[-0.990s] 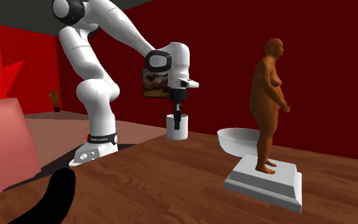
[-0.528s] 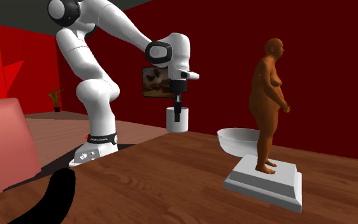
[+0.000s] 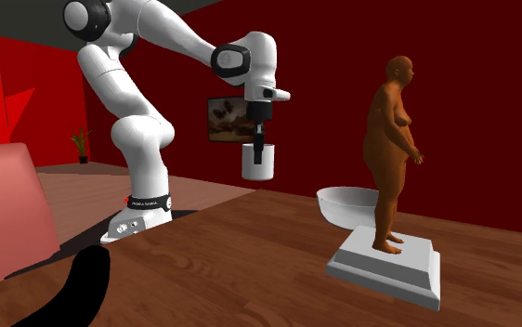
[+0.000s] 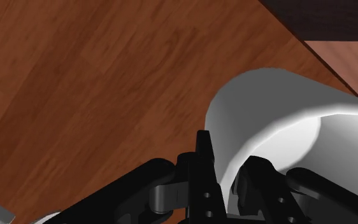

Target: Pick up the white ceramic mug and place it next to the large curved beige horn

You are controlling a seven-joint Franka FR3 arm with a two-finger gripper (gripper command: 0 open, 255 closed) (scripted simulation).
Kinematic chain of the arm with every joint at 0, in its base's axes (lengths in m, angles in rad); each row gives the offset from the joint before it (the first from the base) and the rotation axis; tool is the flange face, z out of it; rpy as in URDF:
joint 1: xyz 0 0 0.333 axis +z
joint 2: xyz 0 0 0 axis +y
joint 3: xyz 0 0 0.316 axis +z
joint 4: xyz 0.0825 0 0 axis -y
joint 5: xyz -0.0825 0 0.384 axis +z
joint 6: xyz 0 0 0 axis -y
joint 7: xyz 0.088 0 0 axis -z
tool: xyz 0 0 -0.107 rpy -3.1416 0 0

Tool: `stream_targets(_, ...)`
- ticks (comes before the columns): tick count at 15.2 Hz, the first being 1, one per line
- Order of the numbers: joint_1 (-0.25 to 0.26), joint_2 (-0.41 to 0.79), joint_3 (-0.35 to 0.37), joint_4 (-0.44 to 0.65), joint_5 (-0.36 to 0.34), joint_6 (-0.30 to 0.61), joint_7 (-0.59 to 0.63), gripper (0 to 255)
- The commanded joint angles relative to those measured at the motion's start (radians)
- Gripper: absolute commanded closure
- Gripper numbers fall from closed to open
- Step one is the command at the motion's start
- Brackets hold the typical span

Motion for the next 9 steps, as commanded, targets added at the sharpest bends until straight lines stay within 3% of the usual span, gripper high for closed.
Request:
stream_targets(1,0.000,-0.010,0.001,0.023,0.001,-0.034,0.000,255)
stream_targets(9,0.001,-0.040,0.007,0.112,0.004,-0.152,0.000,255)
